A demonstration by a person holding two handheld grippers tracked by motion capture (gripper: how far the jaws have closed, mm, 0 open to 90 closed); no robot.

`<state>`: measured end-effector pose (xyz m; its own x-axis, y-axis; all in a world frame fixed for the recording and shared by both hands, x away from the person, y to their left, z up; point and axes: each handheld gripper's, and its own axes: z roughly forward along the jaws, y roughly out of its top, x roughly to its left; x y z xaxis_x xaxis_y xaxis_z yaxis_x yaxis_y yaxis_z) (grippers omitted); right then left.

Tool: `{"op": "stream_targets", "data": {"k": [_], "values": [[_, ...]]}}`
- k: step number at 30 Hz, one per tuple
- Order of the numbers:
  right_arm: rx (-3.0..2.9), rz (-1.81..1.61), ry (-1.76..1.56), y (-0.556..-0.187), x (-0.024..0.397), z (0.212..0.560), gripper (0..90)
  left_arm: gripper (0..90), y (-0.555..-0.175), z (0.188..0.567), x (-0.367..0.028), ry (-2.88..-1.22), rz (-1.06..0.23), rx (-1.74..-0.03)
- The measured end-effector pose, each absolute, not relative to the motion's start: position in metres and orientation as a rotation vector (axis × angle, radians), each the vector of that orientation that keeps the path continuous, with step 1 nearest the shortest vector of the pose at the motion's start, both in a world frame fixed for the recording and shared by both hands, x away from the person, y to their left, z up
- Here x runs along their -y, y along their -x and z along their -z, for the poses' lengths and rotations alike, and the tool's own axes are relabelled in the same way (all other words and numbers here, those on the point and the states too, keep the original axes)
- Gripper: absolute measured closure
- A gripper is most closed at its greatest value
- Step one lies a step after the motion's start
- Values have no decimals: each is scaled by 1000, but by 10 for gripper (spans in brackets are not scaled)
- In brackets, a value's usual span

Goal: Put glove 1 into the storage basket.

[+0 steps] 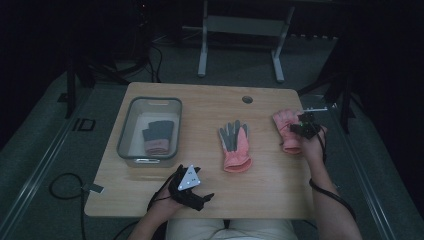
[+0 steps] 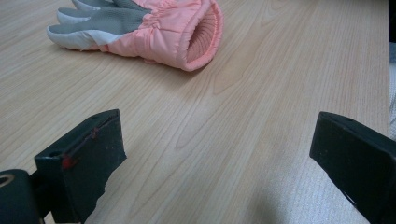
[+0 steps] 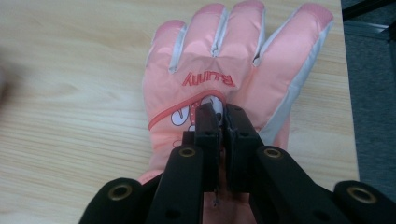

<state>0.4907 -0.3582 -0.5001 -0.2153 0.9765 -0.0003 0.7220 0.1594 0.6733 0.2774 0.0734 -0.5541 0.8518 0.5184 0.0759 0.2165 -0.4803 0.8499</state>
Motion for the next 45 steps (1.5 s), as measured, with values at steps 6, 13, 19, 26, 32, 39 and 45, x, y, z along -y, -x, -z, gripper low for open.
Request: {"op": "stream_targets", "data": {"k": [6, 13, 19, 26, 32, 39, 45], "values": [[-1934, -808, -1609, -463, 338, 480, 855, 28, -278, 554, -73, -2080, -403, -537], [-1848, -854, -1643, -430, 327, 456, 858, 32, -277, 553, -74, -2072, -415, -541], [-1792, -910, -1672, -403, 321, 449, 858, 32, -277, 553, -74, -2078, -415, -539], [-1791, -895, -1696, -387, 310, 467, 857, 32, -276, 553, -73, -2075, -416, -538], [-1792, -866, -1717, -380, 305, 485, 856, 32, -276, 553, -73, -2082, -421, -536], [-1811, -823, -1752, -388, 303, 509, 849, 32, -276, 553, -74, -2081, -424, -538], [-1866, -800, -1682, -394, 302, 524, 814, 32, -276, 554, -73, -2089, -421, -532]]}}
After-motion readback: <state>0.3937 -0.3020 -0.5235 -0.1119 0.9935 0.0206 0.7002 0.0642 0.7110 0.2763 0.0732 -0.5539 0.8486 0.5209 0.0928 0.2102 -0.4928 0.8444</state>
